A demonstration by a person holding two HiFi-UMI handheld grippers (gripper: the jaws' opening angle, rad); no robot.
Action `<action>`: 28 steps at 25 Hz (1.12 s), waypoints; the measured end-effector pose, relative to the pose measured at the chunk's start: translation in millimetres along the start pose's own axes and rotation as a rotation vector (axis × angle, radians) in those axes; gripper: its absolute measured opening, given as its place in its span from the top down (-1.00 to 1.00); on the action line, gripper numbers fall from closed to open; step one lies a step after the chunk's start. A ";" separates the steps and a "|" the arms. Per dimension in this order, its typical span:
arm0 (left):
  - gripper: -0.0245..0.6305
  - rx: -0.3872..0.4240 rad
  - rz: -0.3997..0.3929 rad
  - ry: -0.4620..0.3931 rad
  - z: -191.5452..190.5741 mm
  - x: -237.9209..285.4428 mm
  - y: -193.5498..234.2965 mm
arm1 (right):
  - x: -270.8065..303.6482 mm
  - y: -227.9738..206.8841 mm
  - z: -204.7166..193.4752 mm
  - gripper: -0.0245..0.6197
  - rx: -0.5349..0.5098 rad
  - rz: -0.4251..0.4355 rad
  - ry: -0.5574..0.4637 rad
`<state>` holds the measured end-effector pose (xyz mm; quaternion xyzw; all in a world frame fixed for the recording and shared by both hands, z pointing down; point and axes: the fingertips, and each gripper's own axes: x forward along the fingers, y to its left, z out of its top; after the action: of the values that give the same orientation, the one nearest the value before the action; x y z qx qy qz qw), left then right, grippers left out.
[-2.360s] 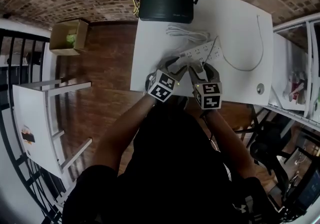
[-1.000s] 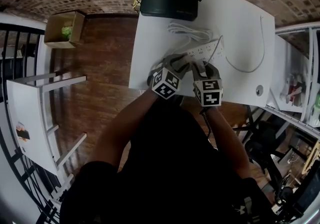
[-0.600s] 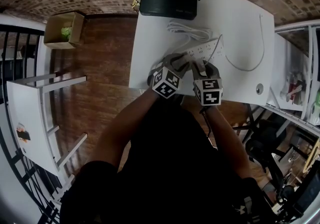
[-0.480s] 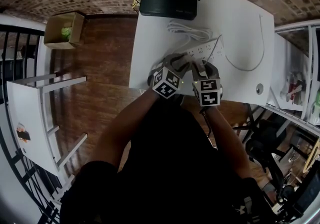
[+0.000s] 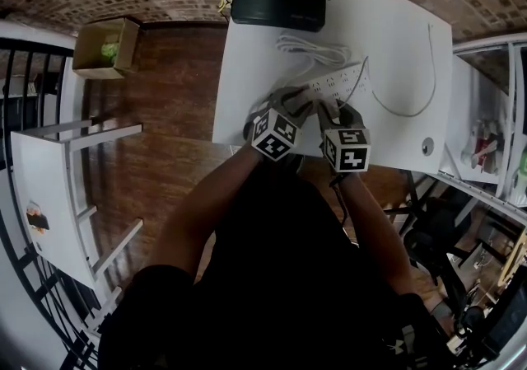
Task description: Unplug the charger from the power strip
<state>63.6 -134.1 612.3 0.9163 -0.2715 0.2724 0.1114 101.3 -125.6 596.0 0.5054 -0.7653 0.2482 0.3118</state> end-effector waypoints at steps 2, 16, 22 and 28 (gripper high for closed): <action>0.48 -0.001 0.001 0.001 -0.2 0.2 0.6 | 0.2 0.2 -0.3 0.49 -0.007 0.002 0.001; 0.39 0.012 -0.008 0.025 -0.5 0.8 -9.2 | -1.3 0.7 -1.9 0.49 -0.052 0.000 0.015; 0.39 0.021 -0.027 0.037 -0.4 2.5 -13.3 | -4.2 -1.1 -4.9 0.49 -0.045 0.000 0.020; 0.39 0.023 -0.027 0.027 0.2 2.5 -13.8 | -5.2 -1.8 -4.0 0.49 -0.039 0.008 0.020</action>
<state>73.2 -123.8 612.7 0.9174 -0.2545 0.2861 0.1084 105.3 -120.3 595.1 0.4937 -0.7688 0.2396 0.3284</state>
